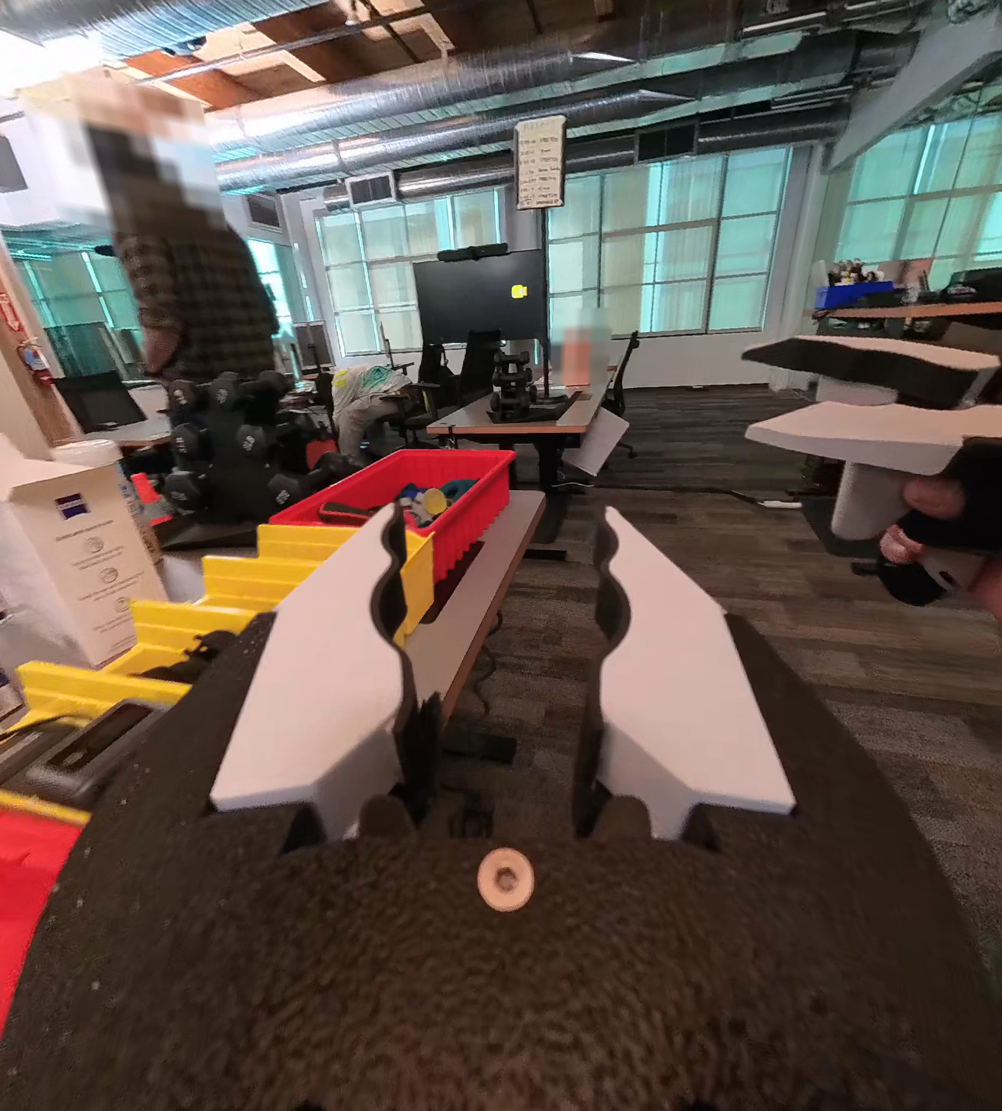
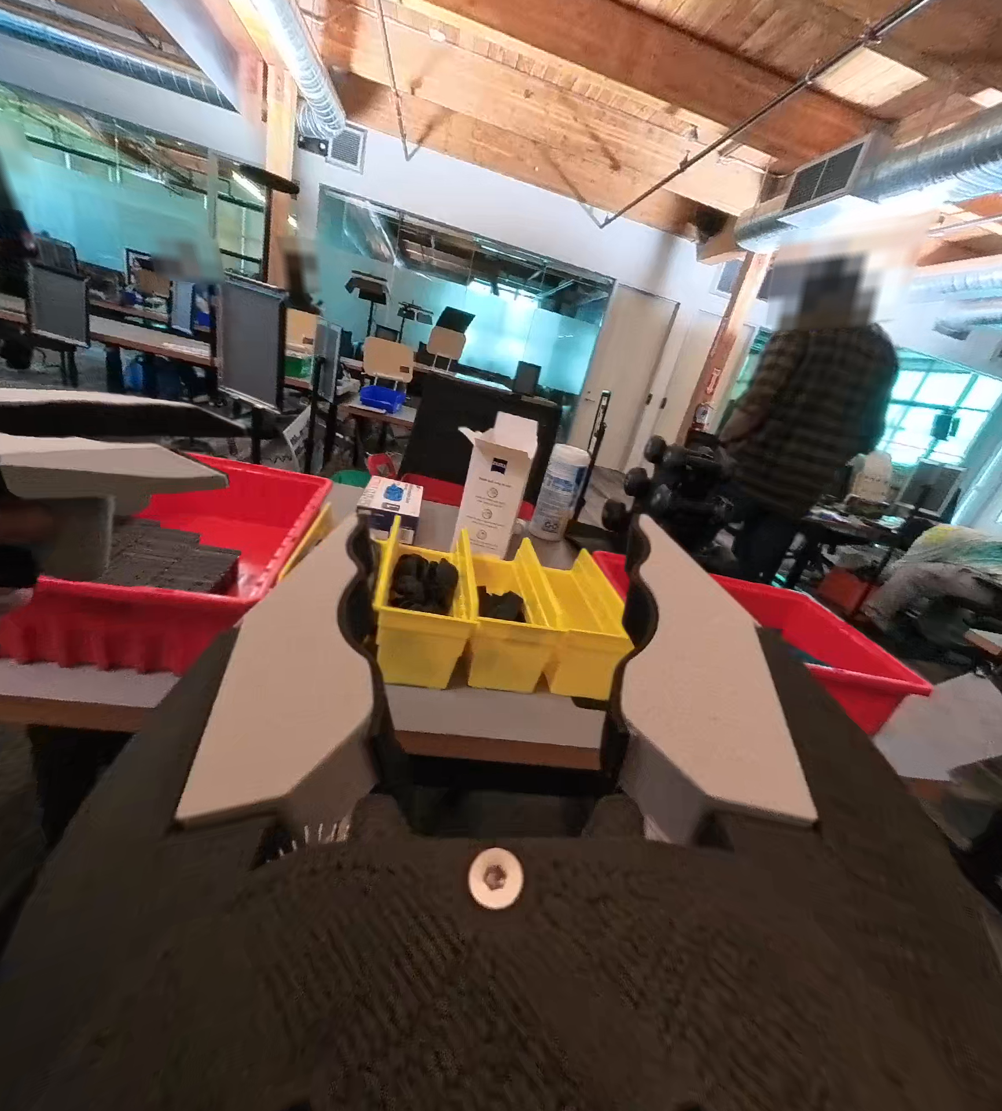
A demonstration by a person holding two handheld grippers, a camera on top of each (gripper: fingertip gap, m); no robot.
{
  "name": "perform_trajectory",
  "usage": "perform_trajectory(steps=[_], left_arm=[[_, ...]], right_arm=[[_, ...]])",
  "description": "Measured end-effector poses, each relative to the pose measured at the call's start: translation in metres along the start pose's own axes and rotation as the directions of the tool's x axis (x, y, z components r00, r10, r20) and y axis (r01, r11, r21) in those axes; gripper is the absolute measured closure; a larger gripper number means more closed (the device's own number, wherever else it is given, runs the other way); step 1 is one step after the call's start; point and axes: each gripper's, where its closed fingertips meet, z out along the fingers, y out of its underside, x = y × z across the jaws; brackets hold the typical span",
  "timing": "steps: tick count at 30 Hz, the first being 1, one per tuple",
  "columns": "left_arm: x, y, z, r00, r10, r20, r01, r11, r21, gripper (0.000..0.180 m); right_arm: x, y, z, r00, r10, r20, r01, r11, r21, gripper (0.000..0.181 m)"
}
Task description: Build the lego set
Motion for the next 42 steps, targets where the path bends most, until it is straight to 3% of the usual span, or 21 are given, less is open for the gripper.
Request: perform_trajectory(steps=[7,18,24,28,37,42], left_arm=[[0.049,0.014,0.111,0.993,0.020,-0.113,-0.019,1.000,0.012,0.119],[0.193,0.010,0.361,0.947,-0.033,-0.320,0.063,0.995,0.082,0.117],[0.271,0.032,0.453,0.872,-0.040,-0.488,0.058,0.998,0.021,0.117],[0.304,0.051,0.516,0.821,-0.087,-0.564,0.087,0.996,-0.026,0.117],[0.364,0.081,0.729,0.732,-0.089,-0.675,0.140,0.990,0.021,0.116],[0.382,0.067,0.863,0.678,-0.151,-0.720,0.202,0.979,-0.016,0.117]], right_arm=[[0.111,0.034,-0.015,0.996,-0.034,-0.086,0.034,0.999,-0.001,0.097],[0.368,0.066,-0.097,0.951,-0.054,-0.303,0.032,0.997,-0.075,0.099],[0.455,0.110,-0.138,0.899,0.011,-0.438,-0.070,0.990,-0.119,0.102],[0.510,0.134,-0.150,0.864,-0.032,-0.502,-0.059,0.985,-0.165,0.103],[0.715,0.180,-0.161,0.712,-0.142,-0.688,-0.017,0.976,-0.218,0.103],[0.839,0.176,-0.139,0.636,-0.186,-0.749,0.005,0.971,-0.238,0.102]])
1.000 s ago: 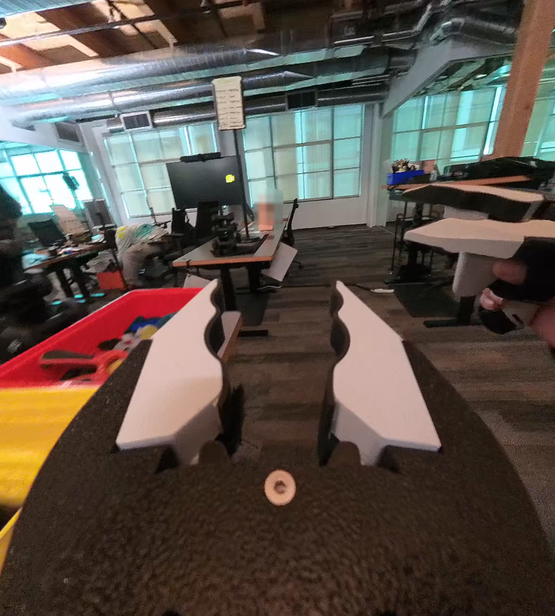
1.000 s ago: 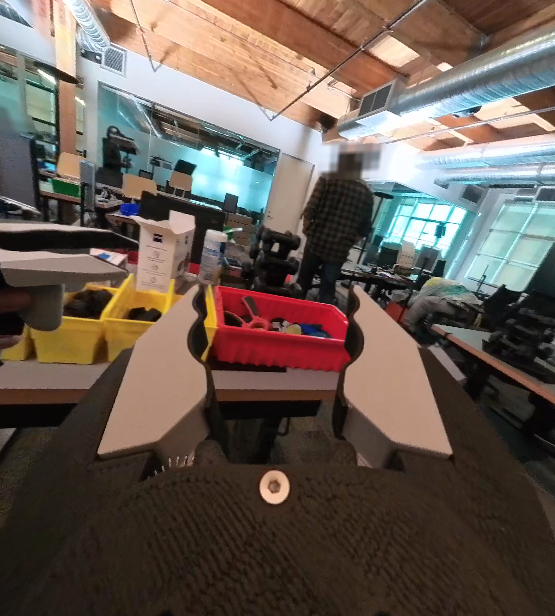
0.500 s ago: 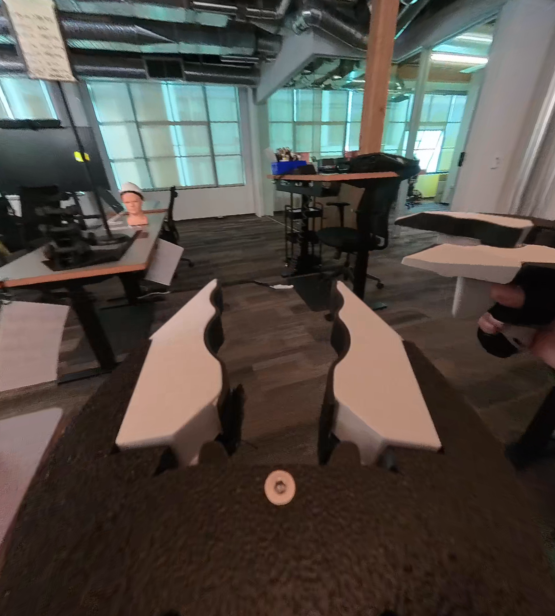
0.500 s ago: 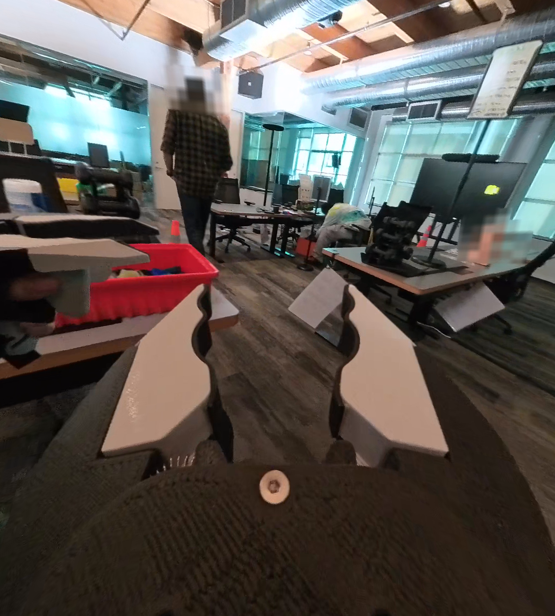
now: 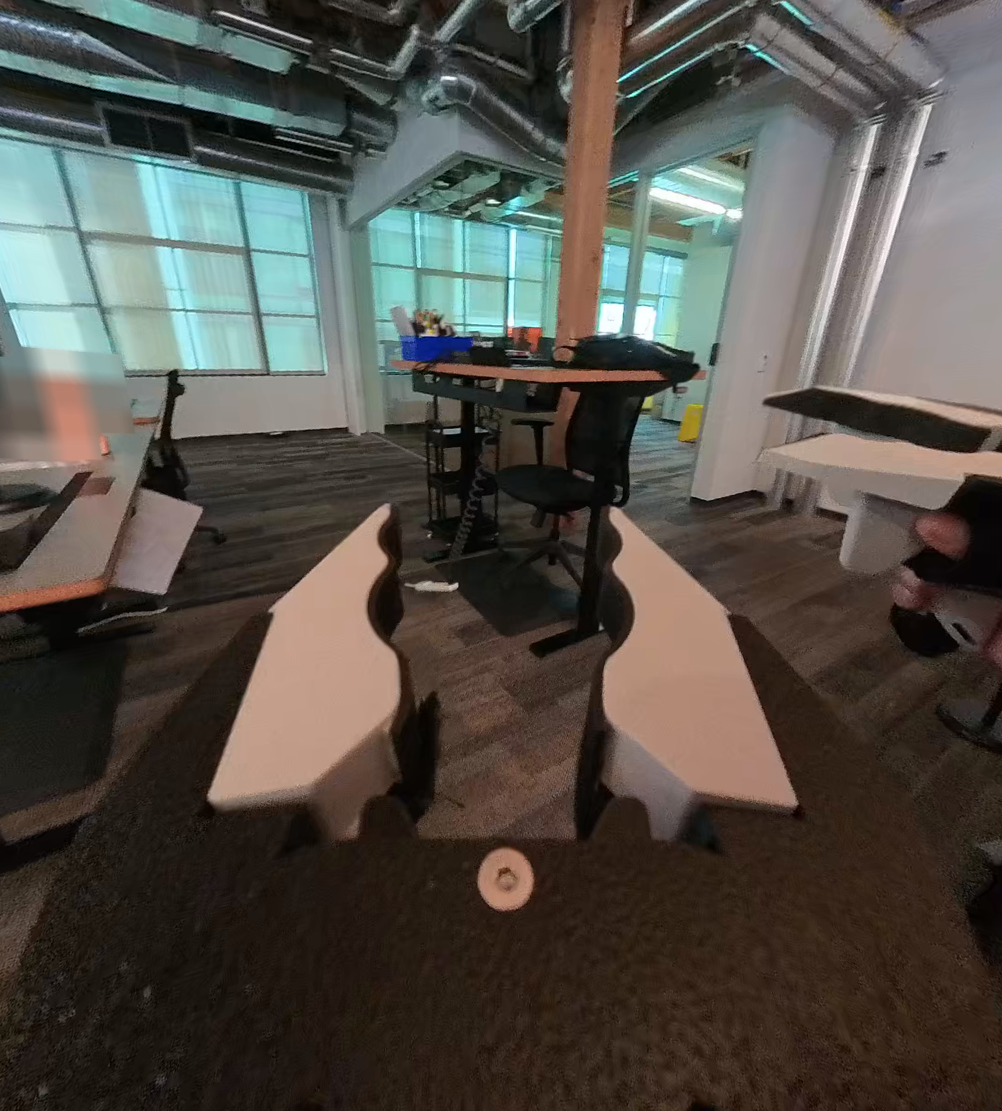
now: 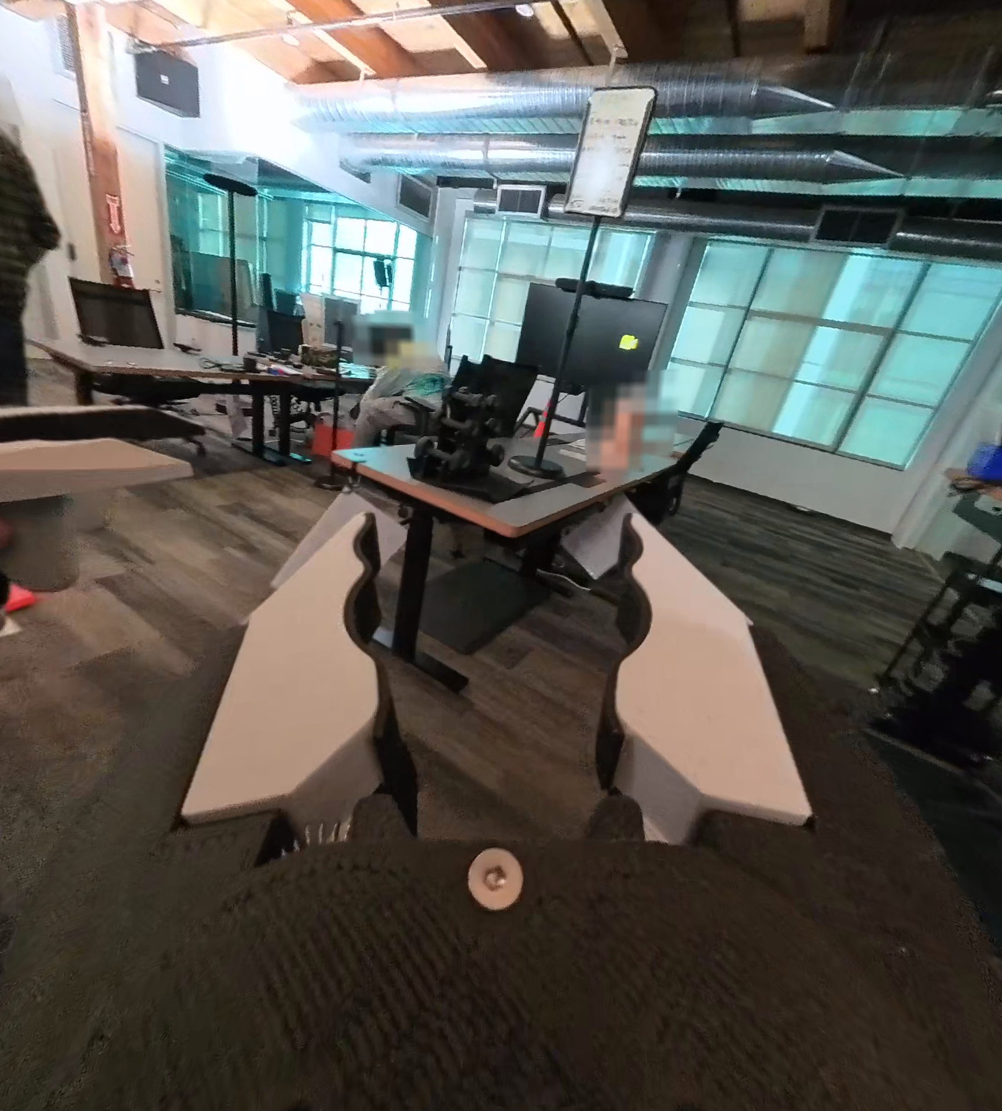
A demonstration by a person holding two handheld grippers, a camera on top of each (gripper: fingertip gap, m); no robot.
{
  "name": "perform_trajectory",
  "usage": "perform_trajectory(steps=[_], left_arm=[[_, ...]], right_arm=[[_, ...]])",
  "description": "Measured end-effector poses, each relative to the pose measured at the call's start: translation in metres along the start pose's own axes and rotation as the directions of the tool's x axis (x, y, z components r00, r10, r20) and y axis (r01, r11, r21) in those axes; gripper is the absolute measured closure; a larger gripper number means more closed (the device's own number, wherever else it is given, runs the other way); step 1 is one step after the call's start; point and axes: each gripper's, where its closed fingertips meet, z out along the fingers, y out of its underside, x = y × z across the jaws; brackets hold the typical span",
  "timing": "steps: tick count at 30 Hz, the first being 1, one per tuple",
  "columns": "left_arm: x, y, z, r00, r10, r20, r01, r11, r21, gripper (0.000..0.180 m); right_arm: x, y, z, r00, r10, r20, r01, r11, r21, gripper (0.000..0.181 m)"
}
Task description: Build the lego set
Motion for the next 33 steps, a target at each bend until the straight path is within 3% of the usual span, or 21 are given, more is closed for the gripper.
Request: perform_trajectory(steps=[3,7,15,25,33], left_arm=[[-0.030,0.012,0.050,0.998,-0.008,-0.060,0.007,1.000,-0.022,0.118],[-0.056,0.036,0.106,0.991,-0.062,-0.117,0.052,0.995,-0.085,0.102],[-0.157,0.059,0.217,1.000,0.019,-0.010,-0.020,0.999,-0.041,0.088],[-0.333,0.023,0.322,0.937,0.164,0.307,-0.167,0.986,-0.016,0.090],[-0.477,0.037,0.245,0.753,0.167,0.637,-0.134,0.986,-0.100,0.088]], right_arm=[[0.034,0.011,0.044,0.997,-0.016,-0.073,0.016,1.000,0.011,0.099],[0.065,0.034,0.095,0.995,0.053,-0.084,-0.053,0.999,-0.009,0.091],[0.131,0.076,0.224,0.998,0.014,-0.064,-0.014,1.000,0.015,0.088],[0.184,0.086,0.443,0.986,0.027,0.164,-0.040,0.996,0.076,0.089],[0.079,0.123,0.582,0.878,0.071,0.473,-0.098,0.995,0.033,0.093]])
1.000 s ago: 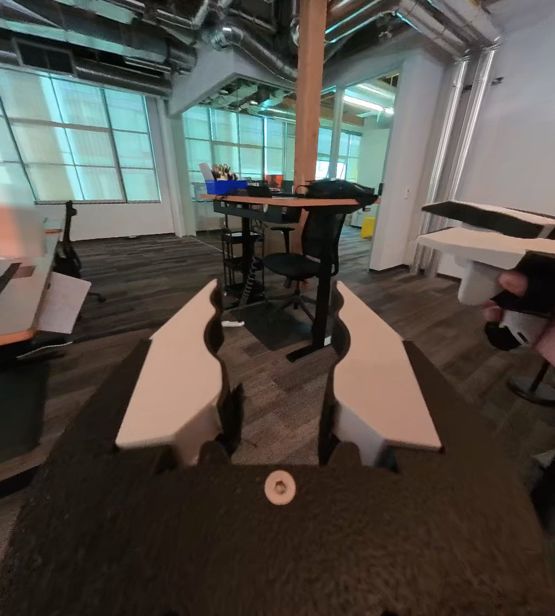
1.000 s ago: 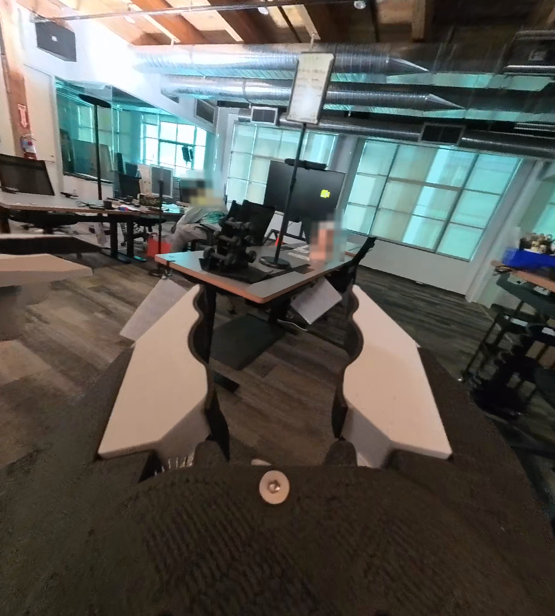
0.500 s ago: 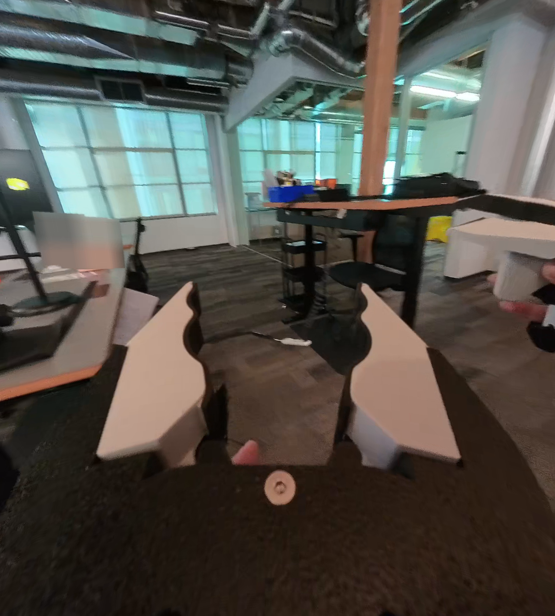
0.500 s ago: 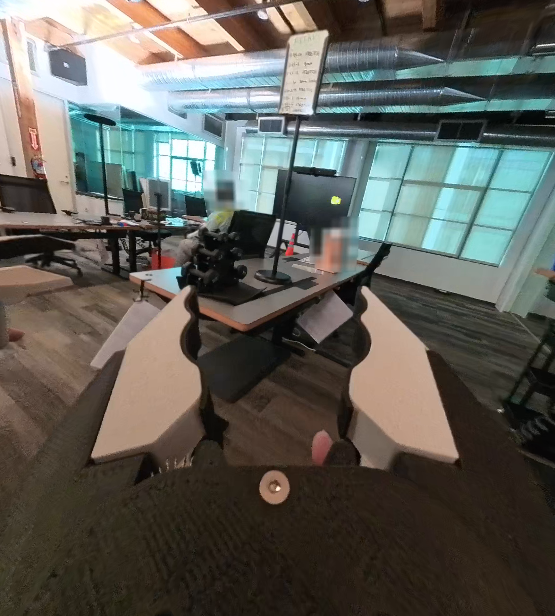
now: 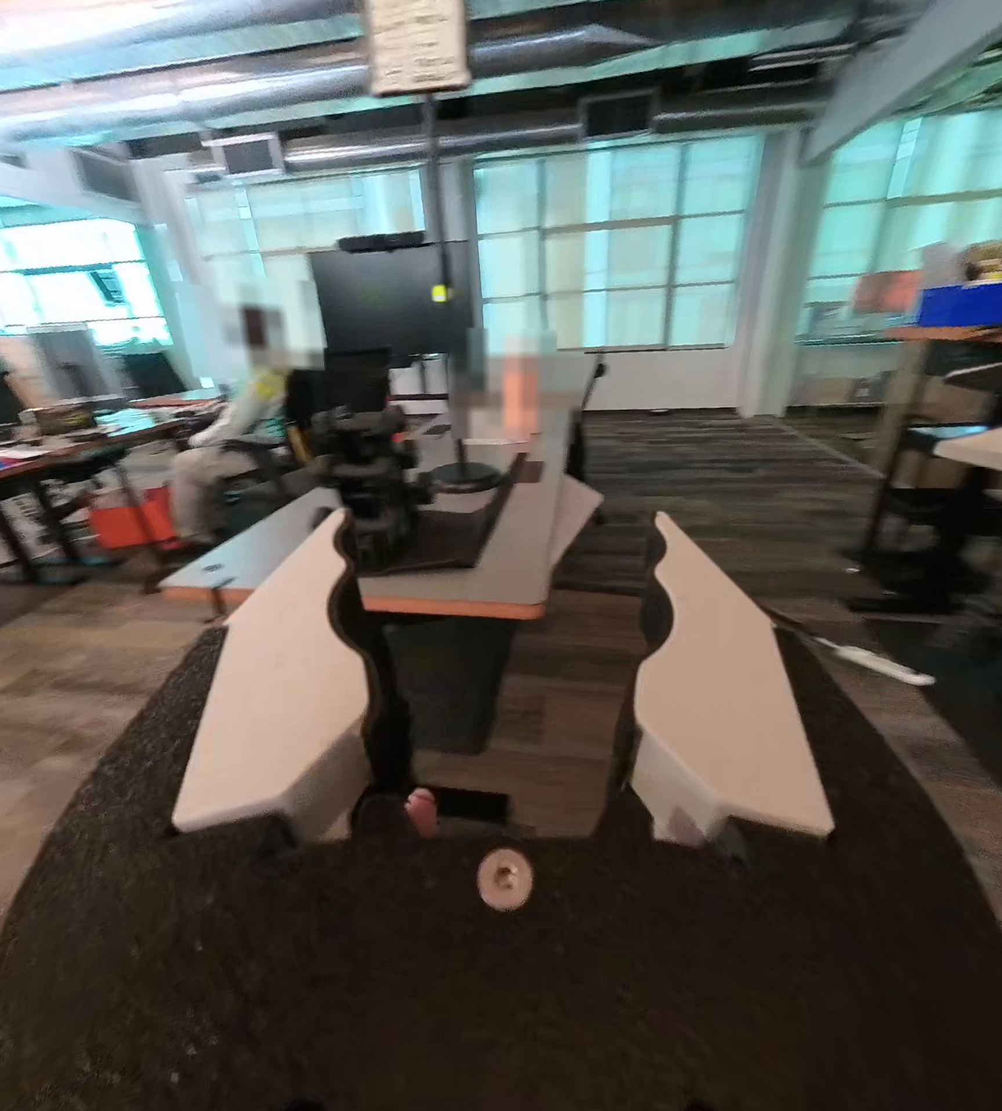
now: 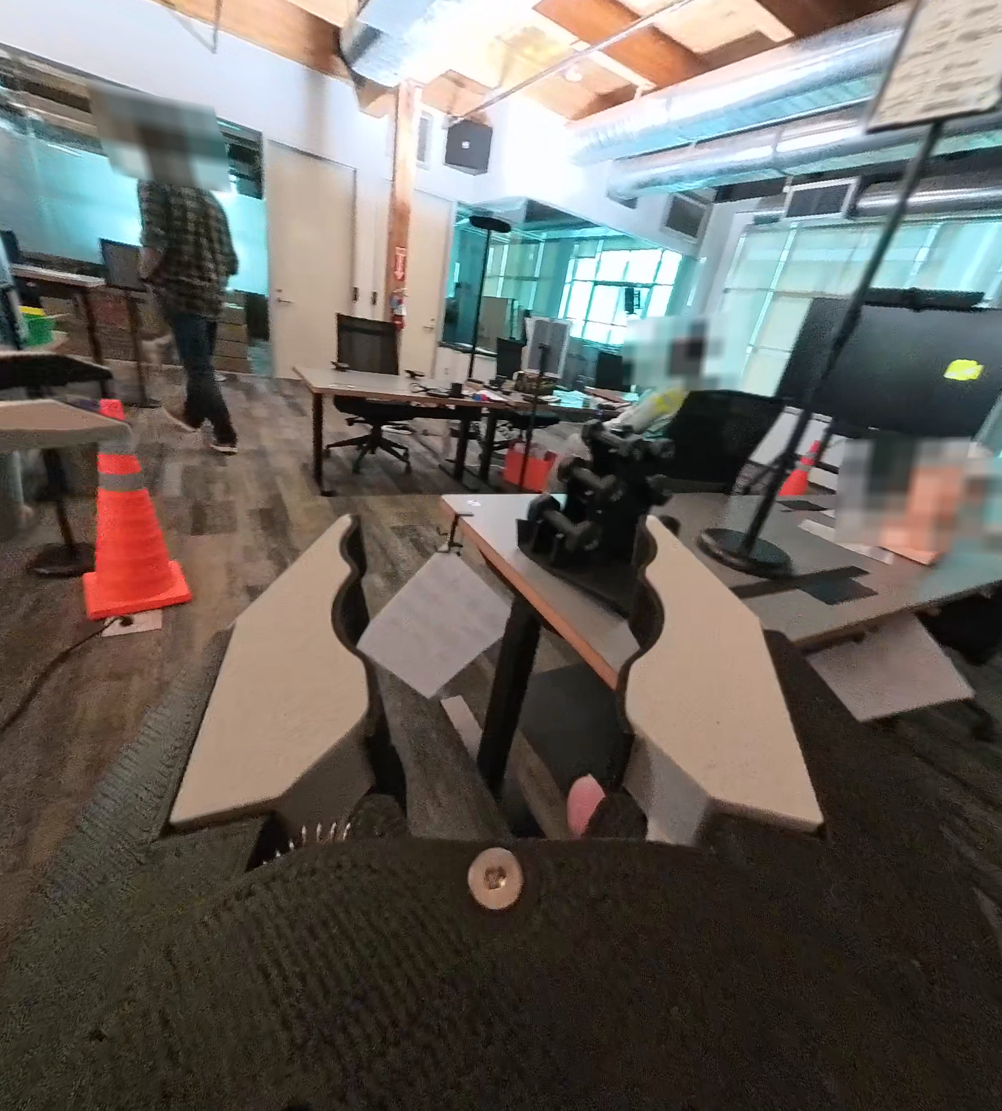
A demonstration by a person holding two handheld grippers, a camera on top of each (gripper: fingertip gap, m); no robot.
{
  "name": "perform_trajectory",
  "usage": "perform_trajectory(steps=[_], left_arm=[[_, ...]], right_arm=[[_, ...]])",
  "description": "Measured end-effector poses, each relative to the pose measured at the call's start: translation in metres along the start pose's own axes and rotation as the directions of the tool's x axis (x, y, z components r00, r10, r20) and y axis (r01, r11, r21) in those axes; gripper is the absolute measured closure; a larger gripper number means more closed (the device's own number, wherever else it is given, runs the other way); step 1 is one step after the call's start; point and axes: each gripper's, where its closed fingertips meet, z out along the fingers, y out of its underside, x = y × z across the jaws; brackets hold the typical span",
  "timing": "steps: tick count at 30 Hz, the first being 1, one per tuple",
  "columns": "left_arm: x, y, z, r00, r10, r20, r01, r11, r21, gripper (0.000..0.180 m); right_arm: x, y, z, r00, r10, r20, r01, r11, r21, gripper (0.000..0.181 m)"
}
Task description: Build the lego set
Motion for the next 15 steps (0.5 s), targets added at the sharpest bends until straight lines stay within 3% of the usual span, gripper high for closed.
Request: perform_trajectory(steps=[6,11,15], left_arm=[[-0.150,0.016,-0.012,0.970,0.068,0.232,-0.058,0.997,-0.050,0.083],[-0.267,0.012,-0.028,0.932,0.038,0.362,-0.018,0.998,-0.059,0.084],[-0.351,0.005,-0.046,0.869,0.138,0.476,-0.106,0.990,-0.095,0.092]], right_arm=[[-0.067,0.011,0.155,0.974,0.081,0.213,-0.100,0.992,0.079,0.093],[-0.137,-0.011,0.286,0.933,0.020,0.360,-0.067,0.990,0.120,0.095],[-0.180,-0.019,0.369,0.917,-0.046,0.396,-0.028,0.983,0.179,0.098]])
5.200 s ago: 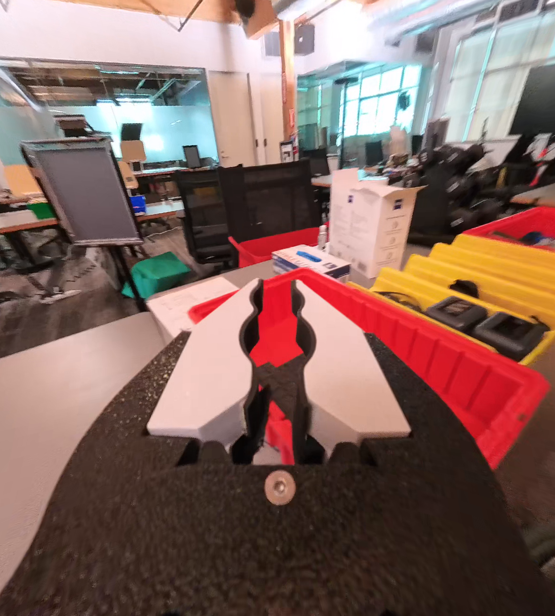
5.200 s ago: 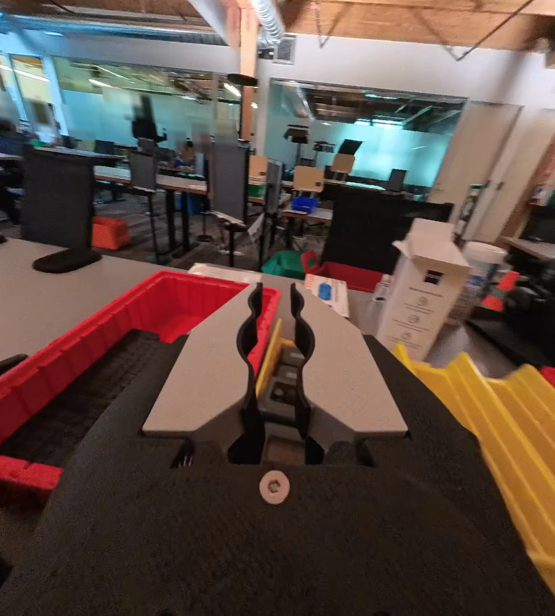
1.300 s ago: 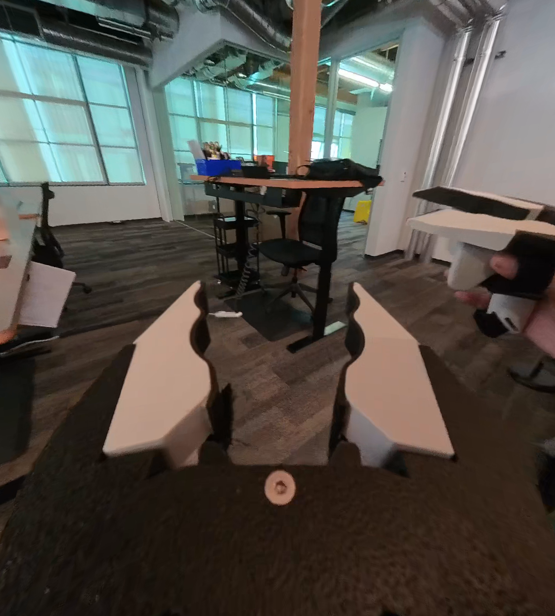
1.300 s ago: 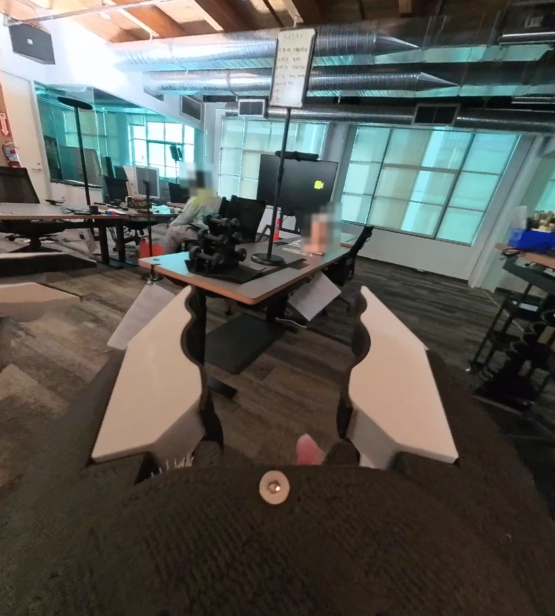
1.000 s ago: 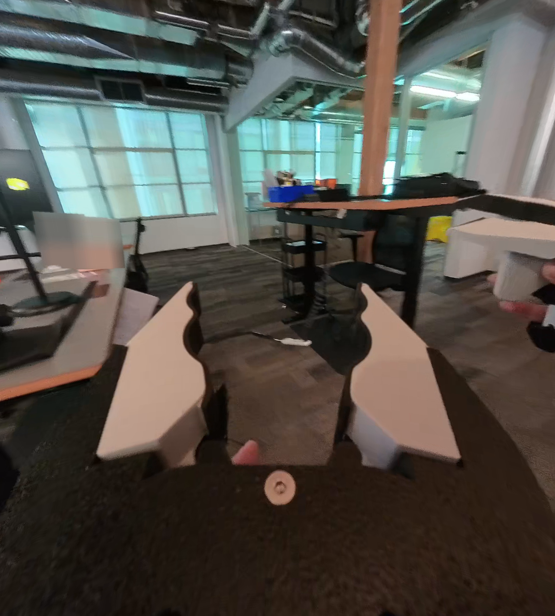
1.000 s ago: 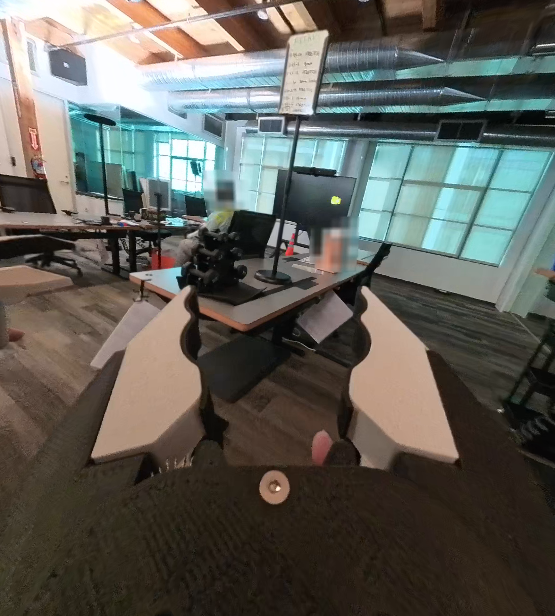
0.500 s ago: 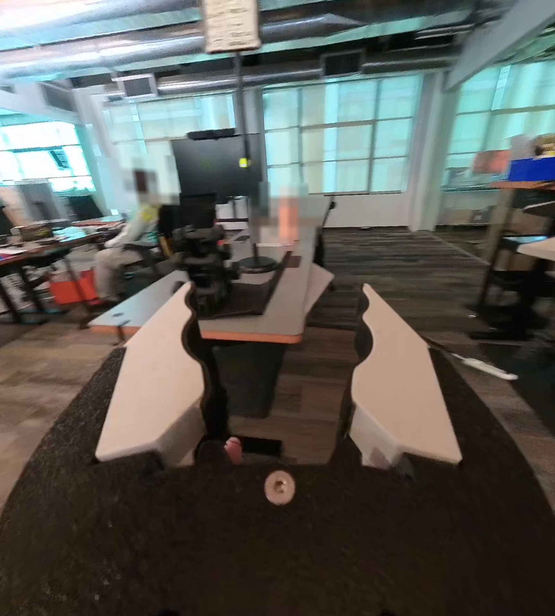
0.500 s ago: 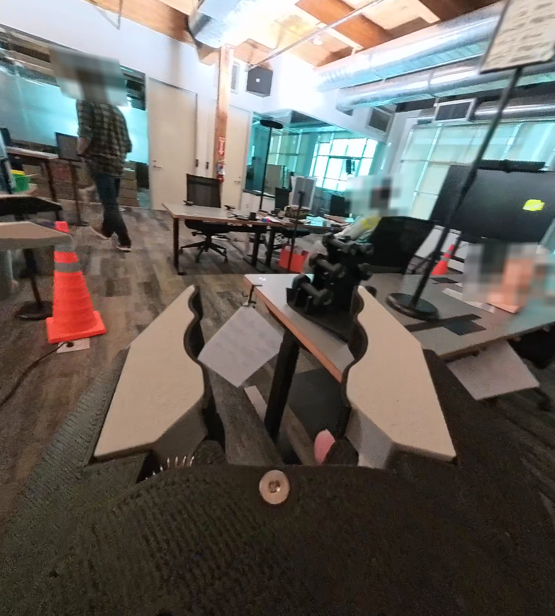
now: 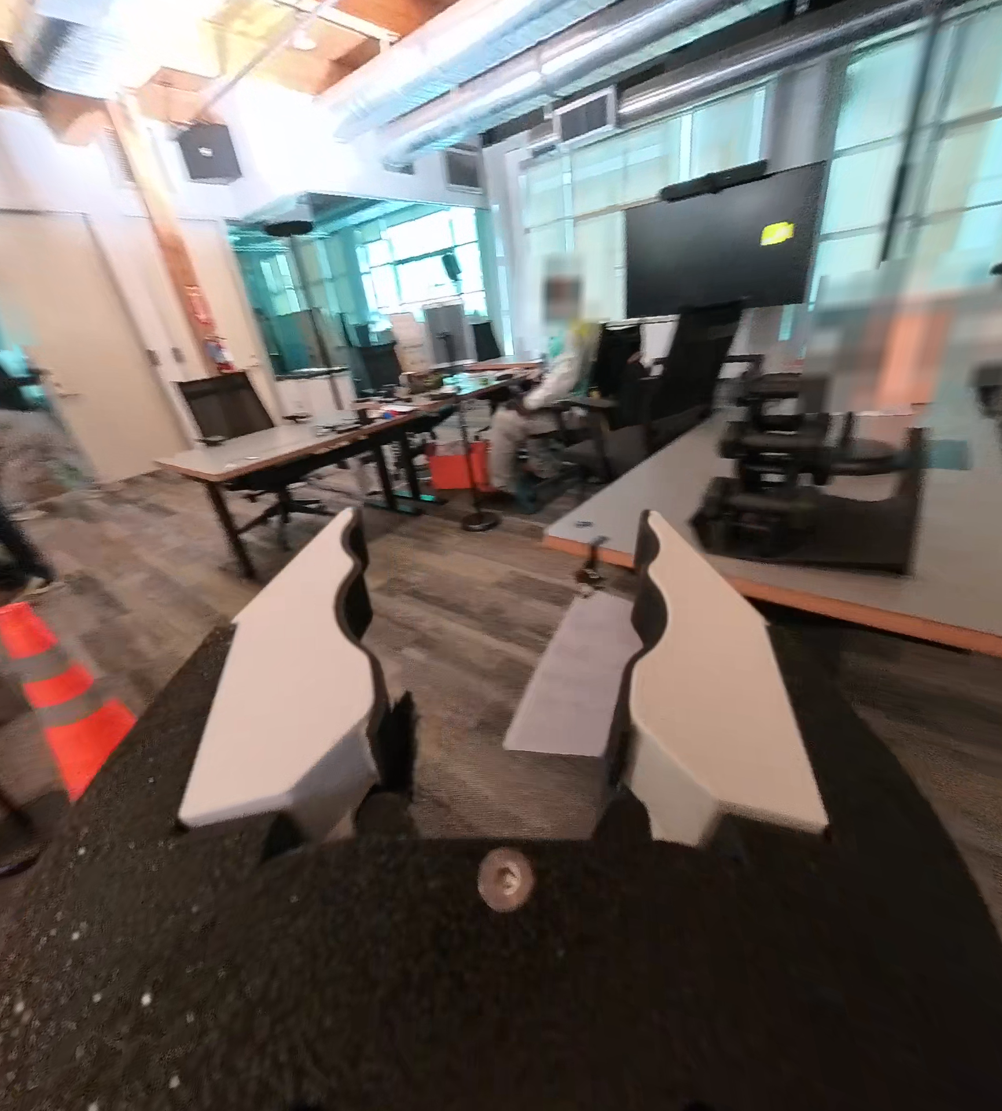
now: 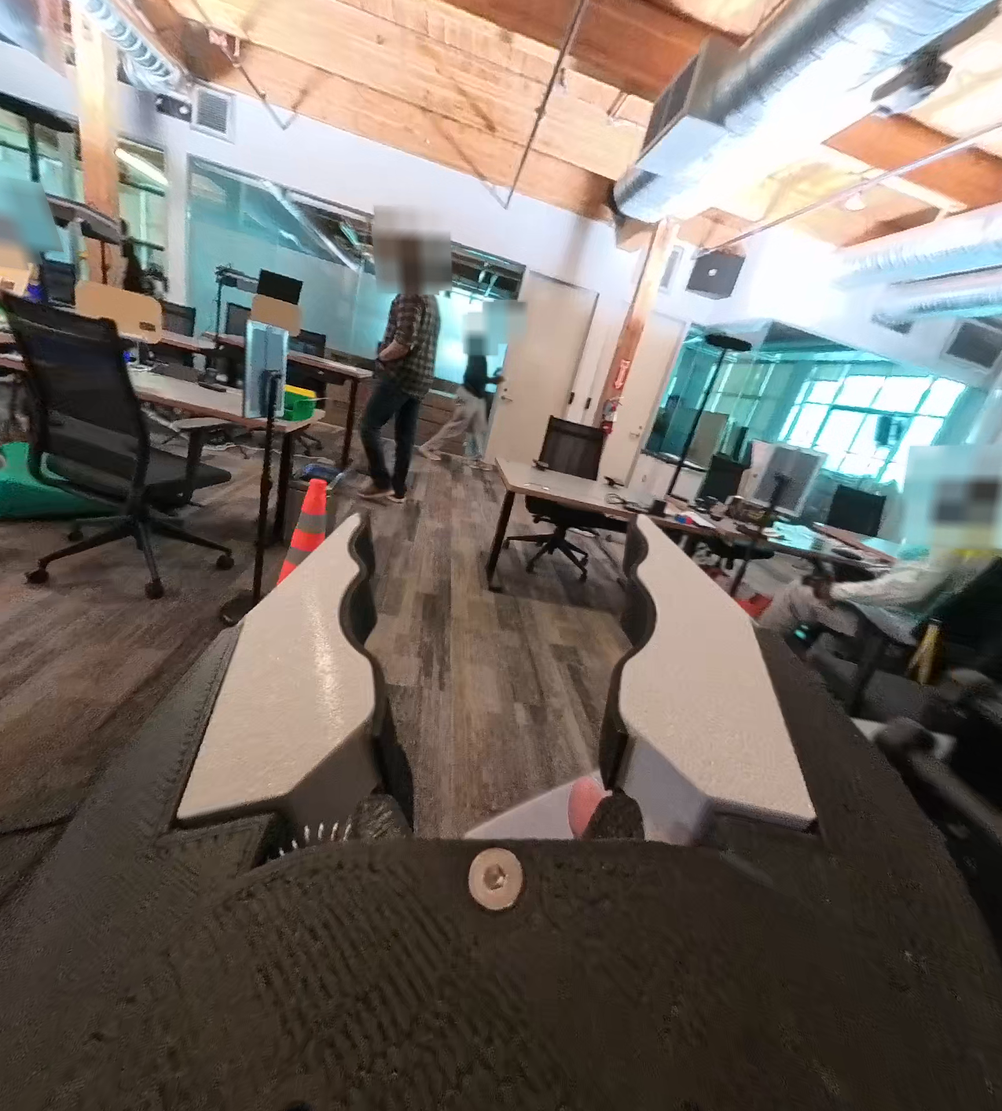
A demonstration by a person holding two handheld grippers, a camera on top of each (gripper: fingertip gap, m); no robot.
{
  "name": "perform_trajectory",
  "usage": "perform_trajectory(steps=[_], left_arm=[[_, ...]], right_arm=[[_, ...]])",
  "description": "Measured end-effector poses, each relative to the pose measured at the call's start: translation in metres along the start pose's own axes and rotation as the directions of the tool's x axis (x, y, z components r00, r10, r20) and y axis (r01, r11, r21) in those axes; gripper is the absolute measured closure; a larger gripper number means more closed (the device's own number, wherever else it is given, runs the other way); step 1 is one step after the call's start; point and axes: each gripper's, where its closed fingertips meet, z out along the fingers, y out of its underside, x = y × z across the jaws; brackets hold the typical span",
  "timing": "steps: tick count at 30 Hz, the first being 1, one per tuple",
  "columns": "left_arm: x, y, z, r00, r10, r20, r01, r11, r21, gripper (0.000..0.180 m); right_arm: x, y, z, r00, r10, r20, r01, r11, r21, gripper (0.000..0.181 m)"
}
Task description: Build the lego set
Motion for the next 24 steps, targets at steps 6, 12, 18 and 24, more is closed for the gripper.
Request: perform_trajectory(steps=[6,12,18,24], left_arm=[[-0.134,0.032,0.022,0.947,0.029,0.321,-0.010,0.998,-0.059,0.101],[-0.251,0.067,0.089,0.865,0.047,0.499,-0.017,0.998,-0.064,0.093],[-0.374,0.091,0.227,0.815,0.080,0.574,-0.003,0.991,-0.134,0.069],[-0.475,0.099,0.350,0.770,0.153,0.619,-0.022,0.977,-0.214,0.028]], right_arm=[[0.000,0.042,0.131,0.996,-0.031,0.085,0.034,0.999,-0.026,0.098],[0.033,0.099,0.275,0.997,-0.039,0.066,0.040,0.999,-0.013,0.091],[0.099,0.134,0.455,0.999,0.032,0.014,-0.032,0.999,0.031,0.064],[0.151,0.161,0.620,0.995,0.030,-0.094,-0.022,0.997,0.078,0.054]])
